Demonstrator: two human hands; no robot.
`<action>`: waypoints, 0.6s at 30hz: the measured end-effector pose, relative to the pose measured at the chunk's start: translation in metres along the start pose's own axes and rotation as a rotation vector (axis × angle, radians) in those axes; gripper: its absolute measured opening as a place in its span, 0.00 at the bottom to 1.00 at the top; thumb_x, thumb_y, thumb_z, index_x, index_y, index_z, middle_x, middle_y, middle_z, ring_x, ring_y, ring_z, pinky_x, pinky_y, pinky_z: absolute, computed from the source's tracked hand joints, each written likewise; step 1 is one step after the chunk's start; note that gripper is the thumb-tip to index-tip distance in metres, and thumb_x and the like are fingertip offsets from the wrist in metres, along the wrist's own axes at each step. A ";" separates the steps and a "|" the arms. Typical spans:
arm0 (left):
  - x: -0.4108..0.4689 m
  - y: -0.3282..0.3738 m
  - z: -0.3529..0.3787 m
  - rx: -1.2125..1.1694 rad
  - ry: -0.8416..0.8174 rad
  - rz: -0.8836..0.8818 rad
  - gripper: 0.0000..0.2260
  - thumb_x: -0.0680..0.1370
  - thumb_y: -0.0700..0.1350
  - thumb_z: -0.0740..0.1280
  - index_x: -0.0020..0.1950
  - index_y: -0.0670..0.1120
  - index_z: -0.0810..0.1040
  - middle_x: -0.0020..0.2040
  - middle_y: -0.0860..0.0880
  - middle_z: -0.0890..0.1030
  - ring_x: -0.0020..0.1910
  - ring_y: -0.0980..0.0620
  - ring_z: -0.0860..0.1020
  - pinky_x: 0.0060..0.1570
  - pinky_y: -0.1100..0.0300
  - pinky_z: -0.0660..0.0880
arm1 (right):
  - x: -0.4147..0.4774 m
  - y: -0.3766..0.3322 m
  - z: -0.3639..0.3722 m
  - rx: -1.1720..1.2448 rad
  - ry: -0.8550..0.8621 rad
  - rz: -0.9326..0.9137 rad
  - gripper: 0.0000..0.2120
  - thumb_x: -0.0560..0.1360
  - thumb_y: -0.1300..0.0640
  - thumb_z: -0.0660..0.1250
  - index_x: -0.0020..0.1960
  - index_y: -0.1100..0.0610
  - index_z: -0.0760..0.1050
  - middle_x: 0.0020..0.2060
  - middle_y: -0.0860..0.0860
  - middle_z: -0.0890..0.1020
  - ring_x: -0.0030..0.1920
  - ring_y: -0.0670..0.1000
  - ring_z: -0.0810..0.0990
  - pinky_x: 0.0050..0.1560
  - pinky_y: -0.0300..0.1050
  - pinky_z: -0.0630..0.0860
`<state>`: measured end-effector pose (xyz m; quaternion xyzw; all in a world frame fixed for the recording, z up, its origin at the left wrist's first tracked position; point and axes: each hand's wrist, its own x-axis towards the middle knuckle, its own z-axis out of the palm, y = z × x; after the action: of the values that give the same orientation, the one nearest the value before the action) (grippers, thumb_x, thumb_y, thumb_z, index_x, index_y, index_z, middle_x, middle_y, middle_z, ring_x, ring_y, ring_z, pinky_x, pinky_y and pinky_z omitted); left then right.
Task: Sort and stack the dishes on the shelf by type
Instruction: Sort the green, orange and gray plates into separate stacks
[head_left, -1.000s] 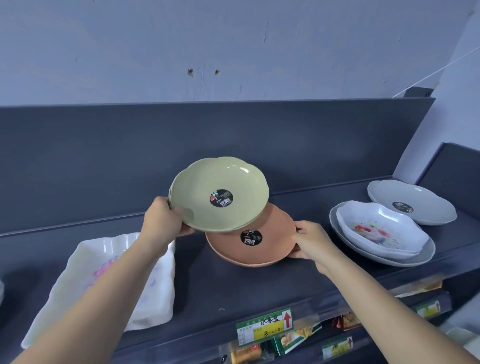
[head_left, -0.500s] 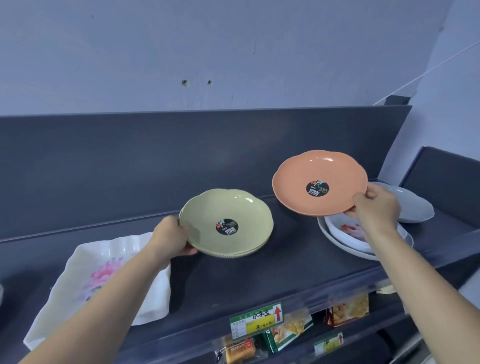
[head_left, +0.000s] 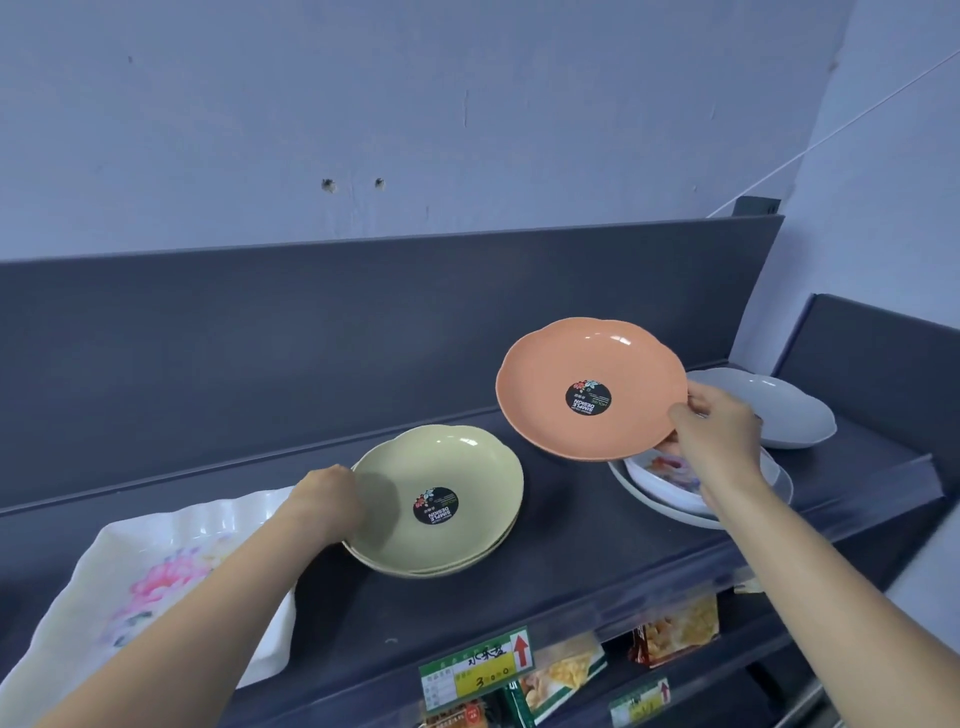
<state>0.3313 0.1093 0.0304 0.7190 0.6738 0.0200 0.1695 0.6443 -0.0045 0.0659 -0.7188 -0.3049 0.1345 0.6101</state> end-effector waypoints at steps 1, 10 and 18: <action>0.000 0.002 -0.003 0.026 0.047 0.026 0.11 0.78 0.42 0.58 0.35 0.43 0.66 0.32 0.50 0.68 0.40 0.46 0.73 0.32 0.60 0.67 | 0.001 0.002 0.001 0.018 -0.019 0.011 0.16 0.72 0.67 0.57 0.41 0.49 0.78 0.44 0.53 0.82 0.40 0.61 0.84 0.39 0.61 0.82; -0.021 0.076 -0.006 -0.982 0.017 0.307 0.19 0.79 0.56 0.58 0.60 0.42 0.75 0.52 0.45 0.80 0.51 0.47 0.80 0.52 0.50 0.78 | -0.004 0.013 0.007 0.168 -0.128 0.073 0.19 0.73 0.70 0.57 0.56 0.57 0.79 0.50 0.55 0.83 0.46 0.55 0.82 0.34 0.40 0.82; -0.002 0.127 -0.001 -1.183 -0.227 0.431 0.13 0.81 0.49 0.58 0.61 0.45 0.73 0.54 0.45 0.80 0.42 0.50 0.80 0.32 0.63 0.78 | -0.005 0.006 -0.008 0.188 -0.154 0.101 0.09 0.78 0.61 0.61 0.54 0.56 0.79 0.49 0.57 0.83 0.46 0.56 0.84 0.43 0.50 0.83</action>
<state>0.4532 0.1028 0.0659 0.6210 0.3670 0.3457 0.6001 0.6465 -0.0143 0.0606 -0.6603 -0.3002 0.2480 0.6421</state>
